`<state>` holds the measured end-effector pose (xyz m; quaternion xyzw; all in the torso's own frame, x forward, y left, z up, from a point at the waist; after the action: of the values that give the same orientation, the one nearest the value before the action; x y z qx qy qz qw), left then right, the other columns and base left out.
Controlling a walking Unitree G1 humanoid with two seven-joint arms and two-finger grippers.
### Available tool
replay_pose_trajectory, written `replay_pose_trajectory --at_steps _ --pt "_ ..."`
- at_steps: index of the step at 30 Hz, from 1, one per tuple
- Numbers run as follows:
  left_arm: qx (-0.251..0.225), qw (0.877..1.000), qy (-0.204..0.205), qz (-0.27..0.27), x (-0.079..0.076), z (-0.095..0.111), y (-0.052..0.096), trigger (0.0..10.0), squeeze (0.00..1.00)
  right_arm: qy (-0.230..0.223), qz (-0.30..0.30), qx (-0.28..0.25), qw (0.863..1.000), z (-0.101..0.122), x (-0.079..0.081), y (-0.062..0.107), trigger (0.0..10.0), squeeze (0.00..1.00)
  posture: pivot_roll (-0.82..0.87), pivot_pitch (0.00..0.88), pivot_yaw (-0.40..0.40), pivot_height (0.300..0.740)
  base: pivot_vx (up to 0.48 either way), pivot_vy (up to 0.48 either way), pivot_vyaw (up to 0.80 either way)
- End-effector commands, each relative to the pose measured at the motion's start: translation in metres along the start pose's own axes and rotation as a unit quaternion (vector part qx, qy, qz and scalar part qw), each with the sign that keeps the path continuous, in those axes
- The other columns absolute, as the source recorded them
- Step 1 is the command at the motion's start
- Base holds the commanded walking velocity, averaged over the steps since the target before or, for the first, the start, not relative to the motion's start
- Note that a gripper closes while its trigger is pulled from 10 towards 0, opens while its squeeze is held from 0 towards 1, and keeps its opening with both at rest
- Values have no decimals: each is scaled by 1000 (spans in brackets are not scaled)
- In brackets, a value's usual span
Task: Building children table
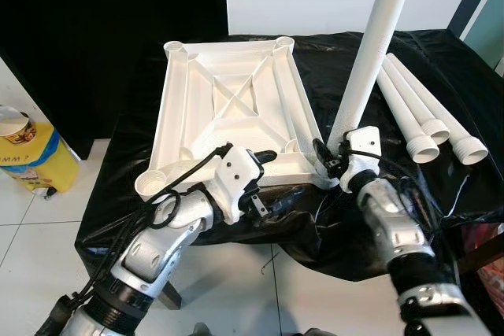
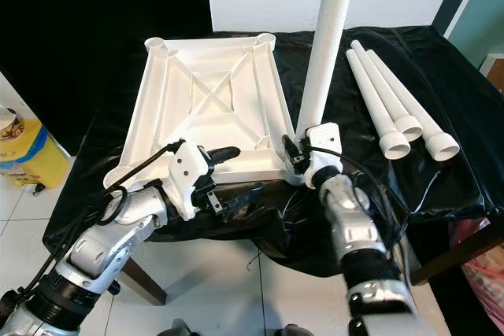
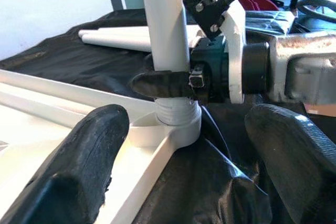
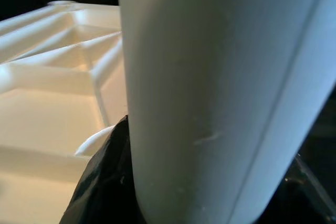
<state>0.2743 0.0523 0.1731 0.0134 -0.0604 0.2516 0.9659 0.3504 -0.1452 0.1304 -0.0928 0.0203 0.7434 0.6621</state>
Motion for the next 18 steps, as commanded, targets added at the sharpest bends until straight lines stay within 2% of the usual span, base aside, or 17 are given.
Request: replay_pose_trajectory --at_steps 1,2,5,6,8,9,12,16,17,18 --pt "7 999 -7 -34 -3 -1 0 10000 0 -4 -53 52 997 -22 -12 9 10000 0 -49 53 -6 740 0 0 0" --pt "5 999 -6 -37 -2 -1 -2 10000 0 -11 -90 55 994 -22 -10 12 10000 0 -64 51 3 740 0 0 0" --pt "4 999 -7 -42 -3 -1 -4 10000 0 -16 -116 57 992 -23 -5 15 10000 0 -76 49 9 740 0 0 0" --pt "3 999 -7 -48 -4 -1 -6 10000 0 -26 -125 61 990 -24 1 17 10000 0 -86 51 19 740 0 0 0" --pt "3 999 -7 -48 -4 -1 -6 10000 0 -26 -125 61 990 -24 1 17 10000 0 -86 51 19 740 0 0 0" --pt "2 999 -6 -53 -4 0 -8 10000 0 -38 -118 54 991 -21 10 19 10000 0 -96 50 32 740 0 0 0" --pt "2 998 -8 -61 -5 0 -9 10000 0 -37 -105 47 993 -18 14 20 10000 0 -104 49 42 740 0 0 0" --pt "4 998 -13 -68 -2 1 -11 10000 0 -27 -98 38 994 -14 13 21 10000 0 -94 51 46 740 0 0 0" --pt "4 998 -15 -68 -2 2 -10 10000 0 -23 -99 35 994 -13 10 21 10000 557 -86 51 43 740 0 0 0" --pt "4 998 -15 -68 -2 2 -10 10000 0 -23 -99 35 994 -13 10 21 10000 557 -86 51 43 740 0 0 0"
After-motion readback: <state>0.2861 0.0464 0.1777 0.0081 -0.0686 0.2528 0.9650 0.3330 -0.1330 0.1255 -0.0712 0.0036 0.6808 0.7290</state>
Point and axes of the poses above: a point about 5 cm out from each wrist's last joint towards the gripper, its own y axis pointing back from the gripper into the wrist, its own z axis along the axis of the wrist's last joint, x = y × z, the point moved 2 cm from there along -y, pointing out of the wrist towards the gripper, and after that the axes turned 7 degrees about y, right-handed, at the moved point
